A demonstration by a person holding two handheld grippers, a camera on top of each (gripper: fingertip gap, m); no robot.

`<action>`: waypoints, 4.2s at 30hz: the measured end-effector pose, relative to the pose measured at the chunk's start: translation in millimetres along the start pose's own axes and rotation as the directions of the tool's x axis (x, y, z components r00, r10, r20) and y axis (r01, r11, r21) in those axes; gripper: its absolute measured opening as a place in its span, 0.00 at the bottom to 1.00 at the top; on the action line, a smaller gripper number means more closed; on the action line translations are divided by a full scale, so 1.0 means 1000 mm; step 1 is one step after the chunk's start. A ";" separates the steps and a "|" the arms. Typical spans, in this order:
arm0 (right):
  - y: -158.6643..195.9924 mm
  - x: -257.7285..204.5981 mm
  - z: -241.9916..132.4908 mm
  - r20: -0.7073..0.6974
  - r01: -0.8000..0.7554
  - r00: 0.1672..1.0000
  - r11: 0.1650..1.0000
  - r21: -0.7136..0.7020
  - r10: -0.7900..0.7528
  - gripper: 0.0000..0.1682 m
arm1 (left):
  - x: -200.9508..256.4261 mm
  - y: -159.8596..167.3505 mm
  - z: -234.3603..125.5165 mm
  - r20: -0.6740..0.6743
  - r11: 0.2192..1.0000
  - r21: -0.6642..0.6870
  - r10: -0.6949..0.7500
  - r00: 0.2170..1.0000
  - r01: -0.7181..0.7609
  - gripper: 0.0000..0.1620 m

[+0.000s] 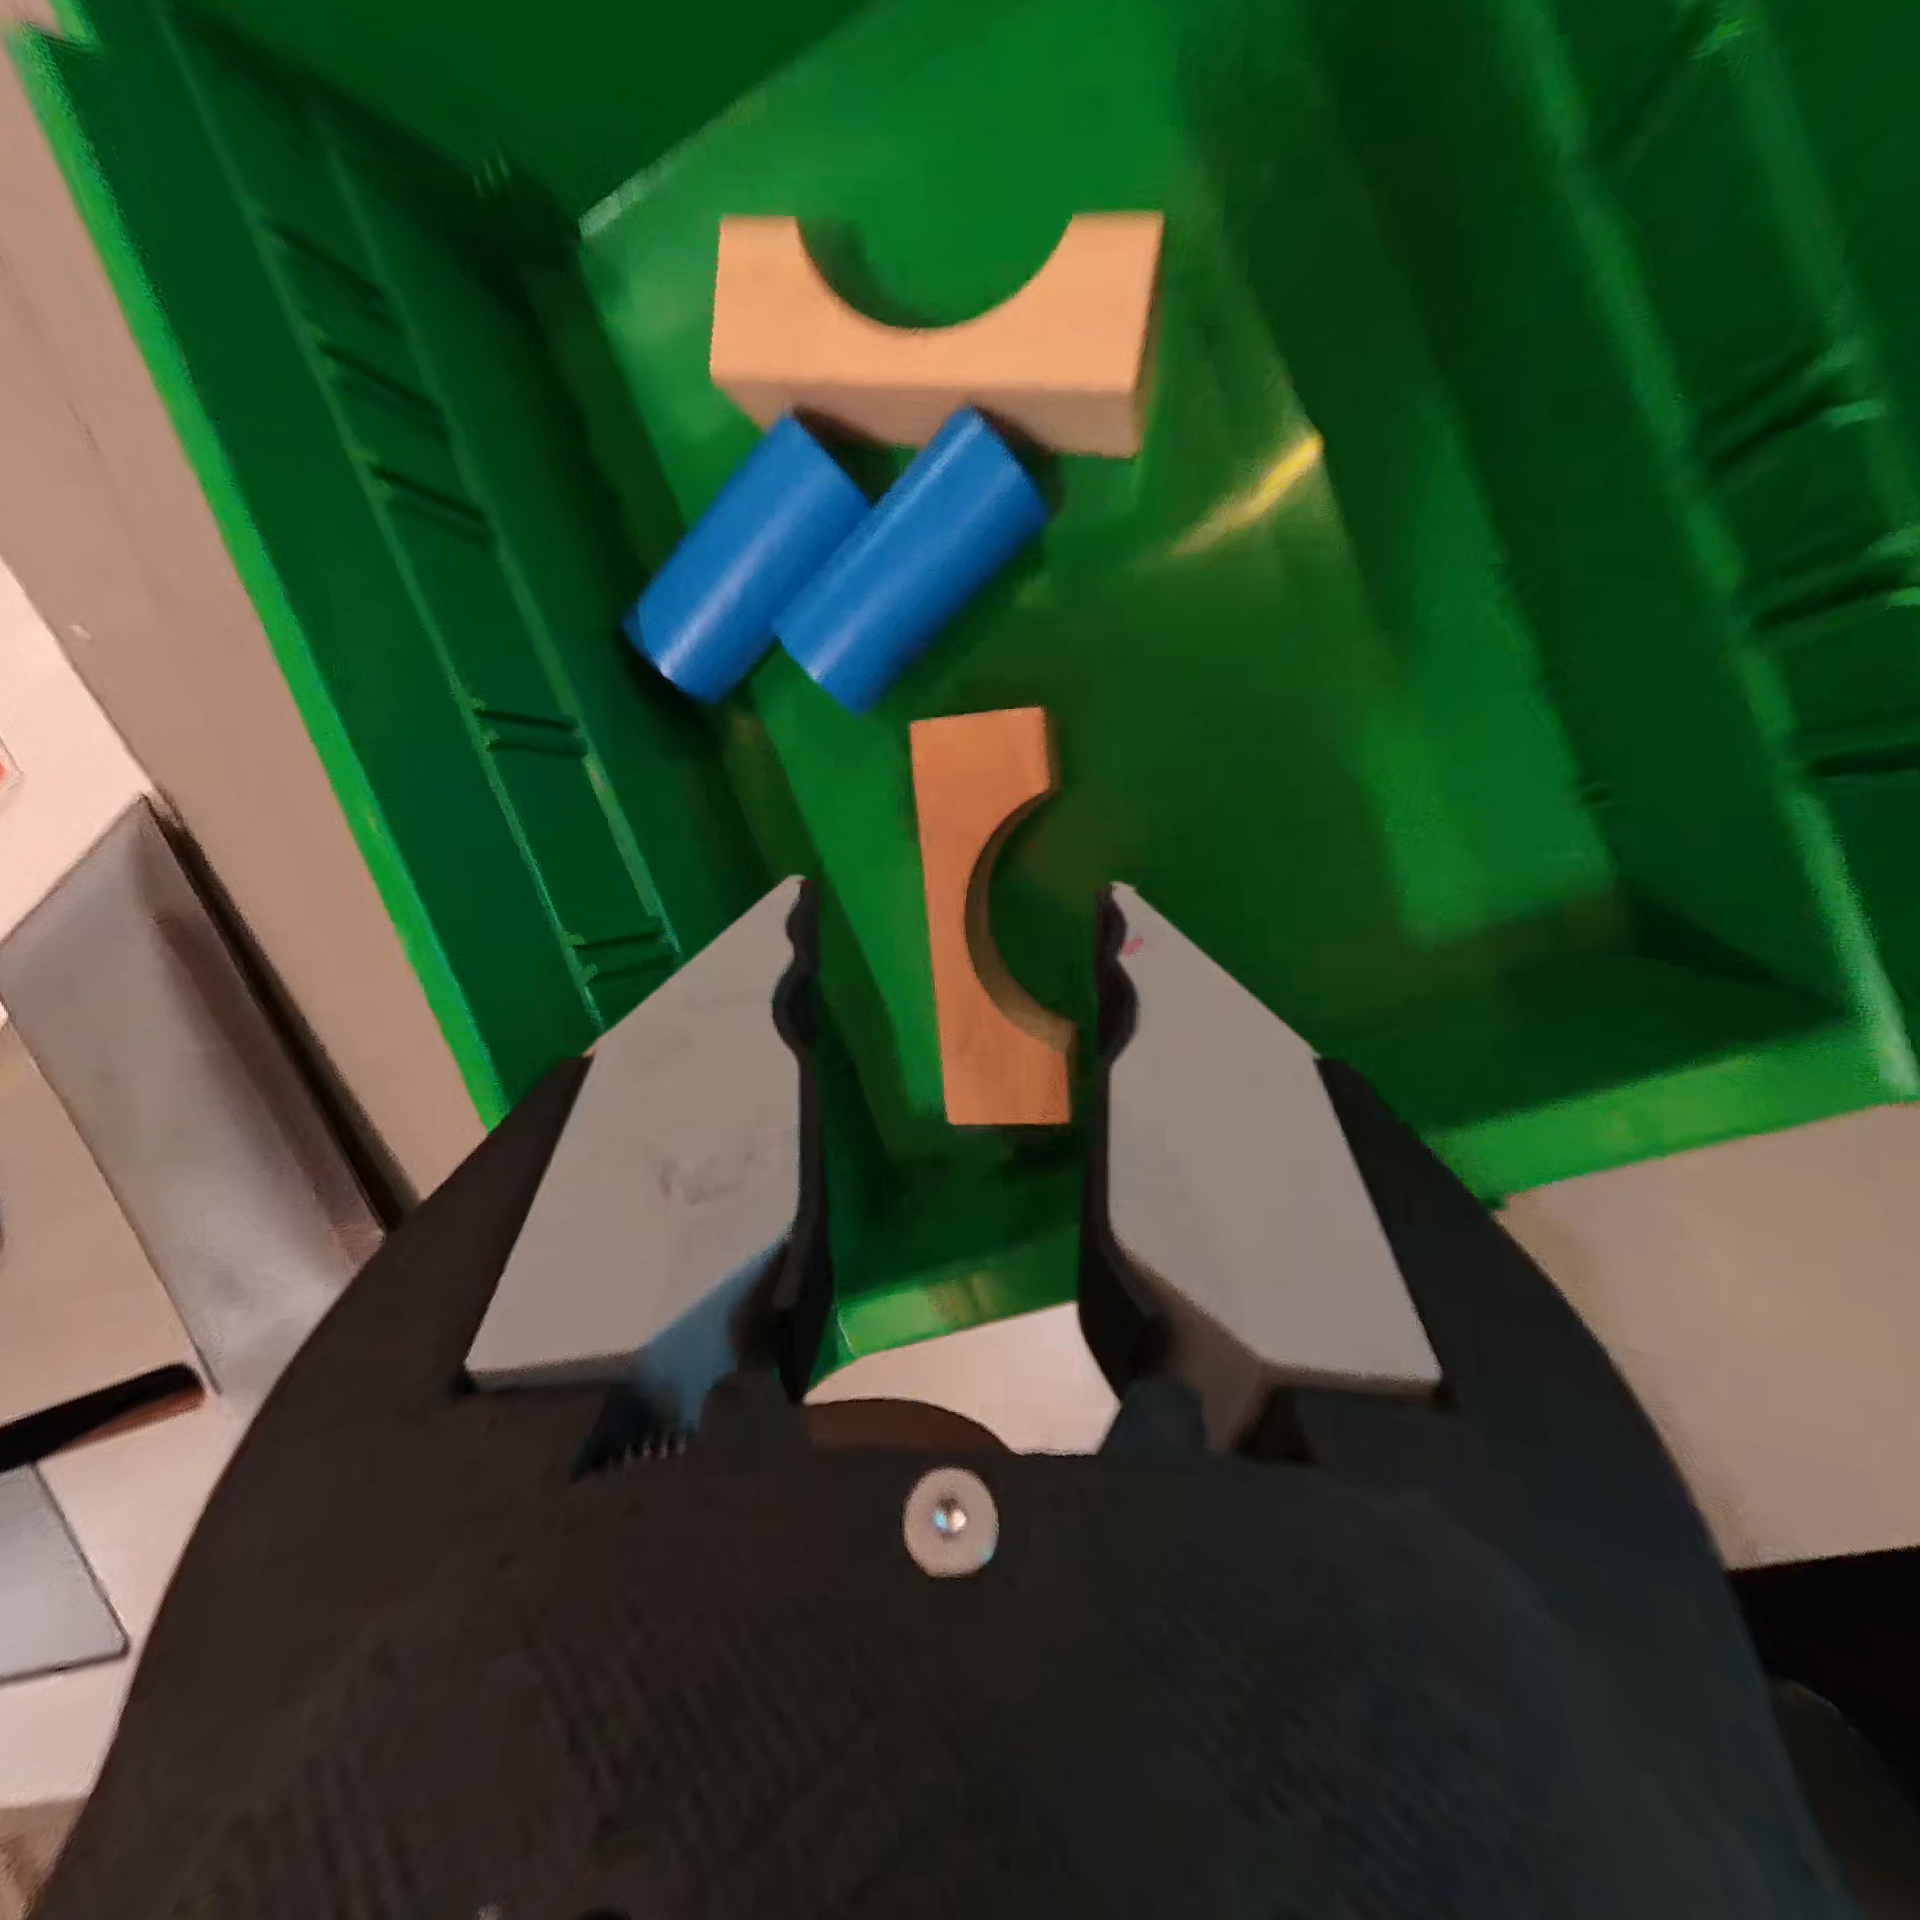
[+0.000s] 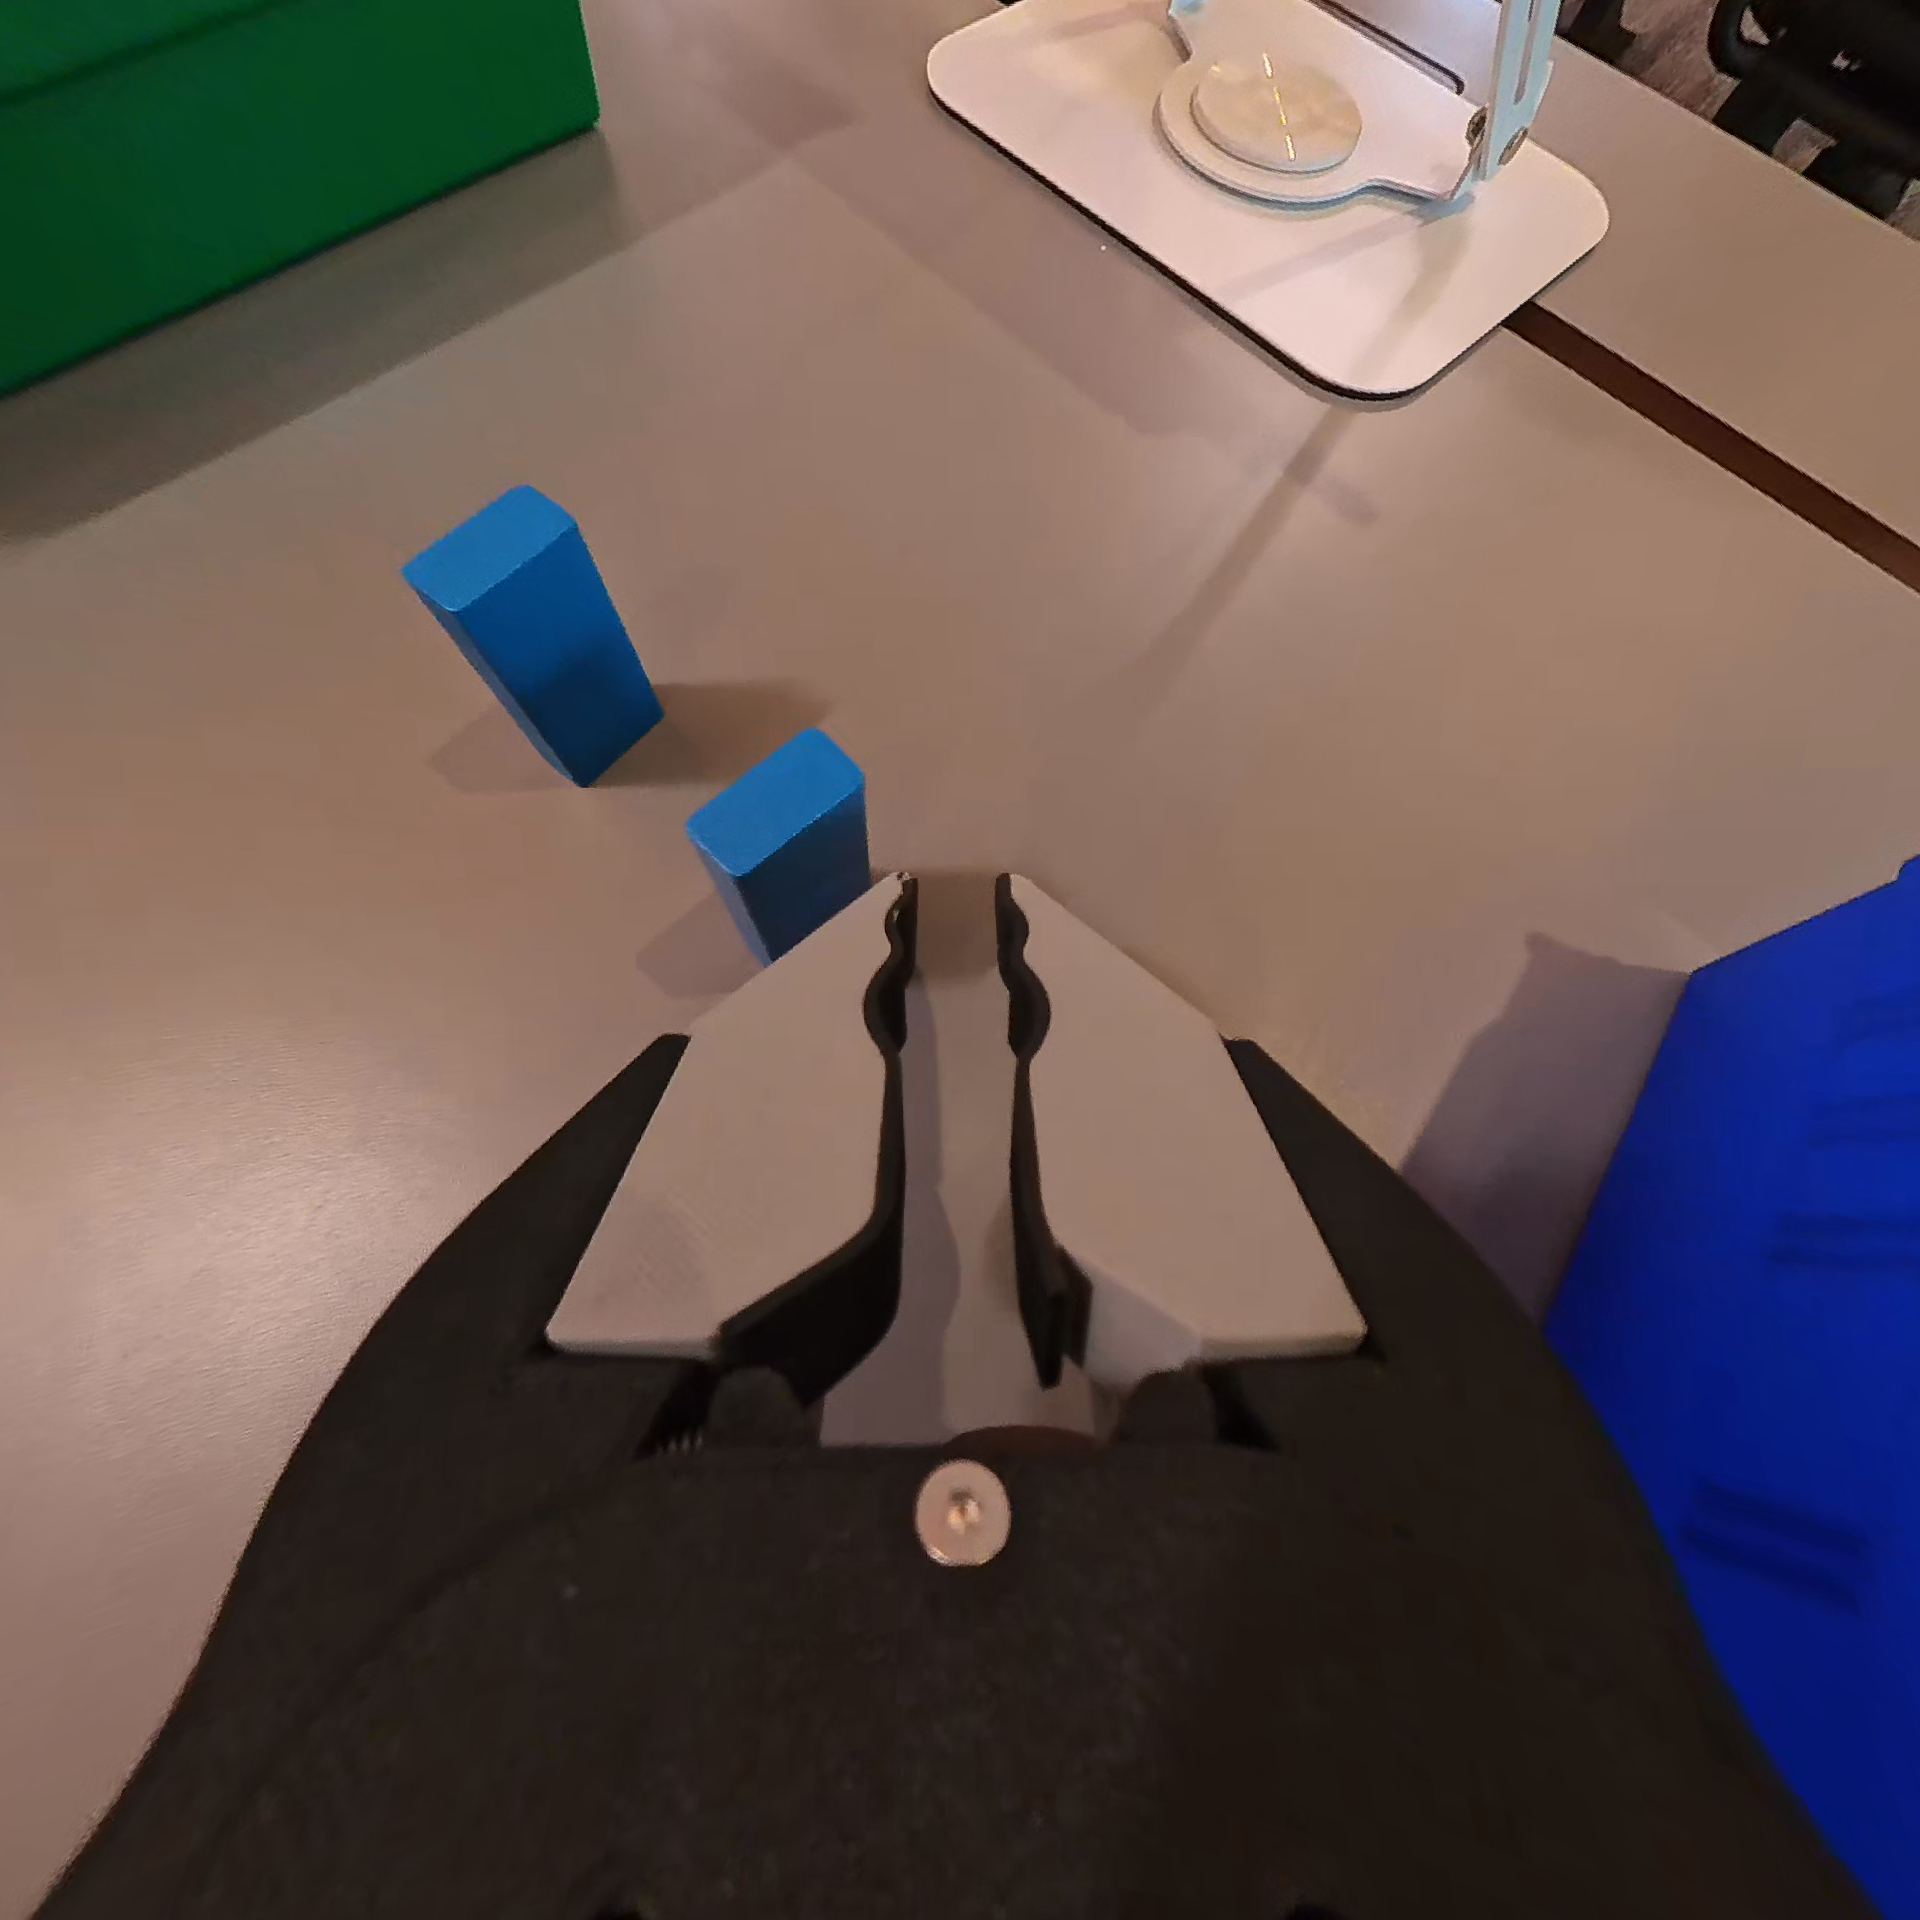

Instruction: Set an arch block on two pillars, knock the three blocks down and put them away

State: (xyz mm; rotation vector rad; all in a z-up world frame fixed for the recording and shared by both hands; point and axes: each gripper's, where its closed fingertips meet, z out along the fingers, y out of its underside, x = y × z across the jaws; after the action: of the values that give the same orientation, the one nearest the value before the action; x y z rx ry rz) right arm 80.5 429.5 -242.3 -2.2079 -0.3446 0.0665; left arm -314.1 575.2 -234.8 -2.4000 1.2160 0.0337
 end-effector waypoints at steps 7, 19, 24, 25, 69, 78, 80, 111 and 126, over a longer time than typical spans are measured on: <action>0.000 0.000 0.000 0.002 0.014 1.000 1.000 -0.001 -0.014 0.07 | 0.000 0.033 0.037 -0.036 0.969 -0.234 0.070 0.997 -0.076 0.10; -0.055 -0.016 -0.041 0.162 -0.074 0.986 0.944 0.321 0.022 0.11 | -0.004 -0.079 -0.090 0.613 0.818 0.198 0.327 0.719 -0.540 0.05; -0.092 -0.071 -0.090 0.480 -0.185 0.870 0.827 0.530 -0.113 0.20 | 0.112 -0.132 -0.136 0.685 0.583 0.354 0.370 0.627 -0.731 0.05; -0.095 -0.077 -0.096 0.506 -0.199 0.853 0.813 0.547 -0.131 0.22 | 0.137 -0.140 -0.138 0.701 0.532 0.364 0.384 0.601 -0.764 0.05; -0.091 -0.092 -0.108 0.567 -0.182 0.793 0.801 0.571 -0.224 0.18 | 0.293 -0.148 -0.118 -0.087 0.198 0.980 0.472 0.877 -0.010 0.19; -0.085 -0.116 -0.130 0.621 -0.139 0.698 0.783 0.606 -0.356 0.18 | 0.309 -0.130 -0.143 -0.509 0.355 0.860 0.639 0.576 0.367 0.19; -0.085 -0.117 -0.129 0.609 -0.124 0.707 0.784 0.609 -0.361 0.18 | 0.309 -0.129 -0.143 -0.512 0.356 0.858 0.642 0.571 0.370 0.19; -0.049 -0.138 -0.117 0.635 0.087 0.625 0.849 0.522 -0.454 0.20 | 0.324 -0.116 -0.137 -0.339 0.291 0.940 0.721 0.605 0.180 0.20; -0.005 -0.139 -0.096 0.499 0.488 0.672 0.834 0.256 -0.546 0.20 | 0.354 -0.105 -0.106 -0.180 0.277 0.958 0.778 0.602 -0.072 0.20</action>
State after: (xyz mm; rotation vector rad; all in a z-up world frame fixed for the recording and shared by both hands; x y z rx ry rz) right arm -38.4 321.3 -189.6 -1.8662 -1.2661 0.4130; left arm -35.1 317.2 -176.8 -0.9519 1.6098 -1.1022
